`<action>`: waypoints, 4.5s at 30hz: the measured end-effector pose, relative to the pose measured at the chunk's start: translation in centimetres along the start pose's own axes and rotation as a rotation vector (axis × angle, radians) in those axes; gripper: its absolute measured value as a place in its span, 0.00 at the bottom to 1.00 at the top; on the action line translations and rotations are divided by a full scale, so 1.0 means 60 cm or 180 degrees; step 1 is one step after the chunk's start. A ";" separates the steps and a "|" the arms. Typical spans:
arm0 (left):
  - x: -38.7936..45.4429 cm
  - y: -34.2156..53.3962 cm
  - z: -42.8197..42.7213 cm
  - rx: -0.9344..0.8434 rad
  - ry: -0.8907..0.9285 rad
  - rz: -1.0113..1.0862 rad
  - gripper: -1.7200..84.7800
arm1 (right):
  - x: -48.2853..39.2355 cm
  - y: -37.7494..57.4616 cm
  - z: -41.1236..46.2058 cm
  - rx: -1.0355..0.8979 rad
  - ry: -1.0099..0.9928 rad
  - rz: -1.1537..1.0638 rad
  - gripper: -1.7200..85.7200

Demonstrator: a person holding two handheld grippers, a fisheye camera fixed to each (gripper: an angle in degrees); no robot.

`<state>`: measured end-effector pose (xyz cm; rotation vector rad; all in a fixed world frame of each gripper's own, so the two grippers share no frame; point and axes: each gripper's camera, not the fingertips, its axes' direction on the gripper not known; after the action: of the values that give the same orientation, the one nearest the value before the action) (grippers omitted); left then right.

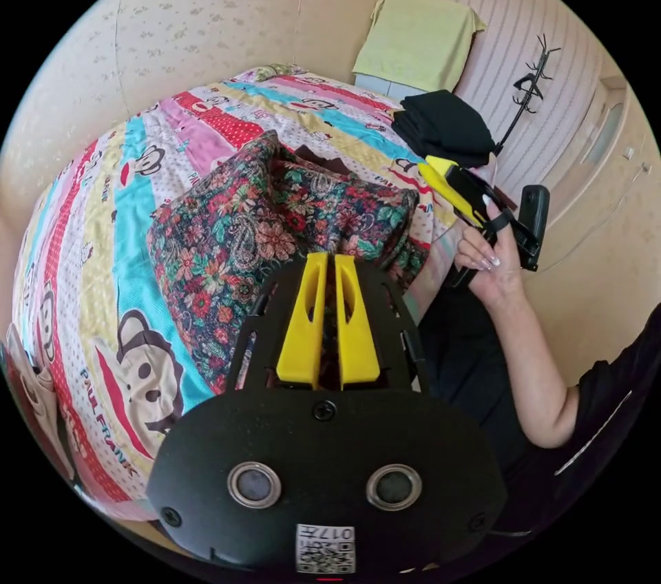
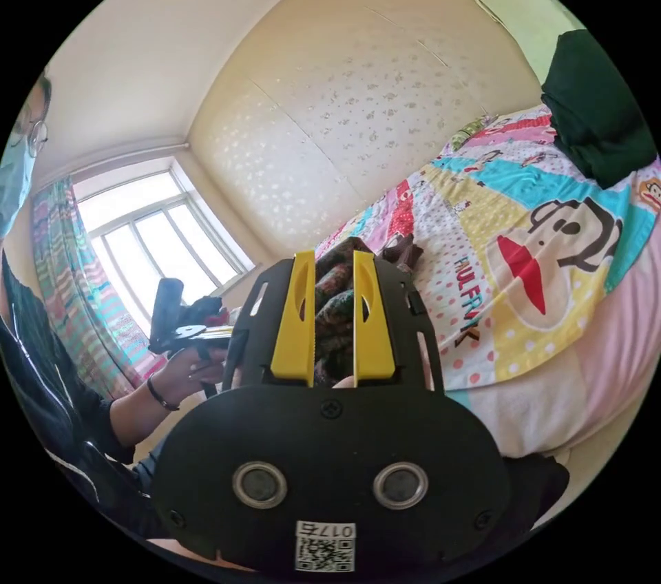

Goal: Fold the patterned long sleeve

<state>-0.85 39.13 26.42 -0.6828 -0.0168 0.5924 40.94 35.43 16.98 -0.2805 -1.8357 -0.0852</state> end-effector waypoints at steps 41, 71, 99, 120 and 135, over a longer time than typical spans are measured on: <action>-0.420 0.365 -0.135 0.2672 0.3760 -0.1587 0.02 | -0.218 0.034 0.083 -0.0384 -0.2229 -0.1155 0.15; -0.305 0.113 -0.193 0.1342 0.1523 -0.0768 0.16 | -0.277 0.133 0.185 -0.0933 -0.2145 -0.1394 0.05; -0.184 0.006 -0.123 0.0288 0.0766 -0.0467 0.03 | 0.019 0.103 0.054 0.0667 -0.1631 0.0537 0.05; -0.231 0.160 -0.445 0.1717 0.0605 -0.0542 0.08 | 0.012 0.087 0.057 0.0545 -0.2152 0.0232 0.05; 0.087 -0.033 -0.145 0.0862 -0.0450 0.0481 0.17 | -0.032 0.045 -0.015 0.0716 -0.2446 -0.0210 0.03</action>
<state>6.31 35.52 19.86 -0.3802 -0.0163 0.7716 42.91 37.59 15.18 -0.0920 -2.5912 0.2127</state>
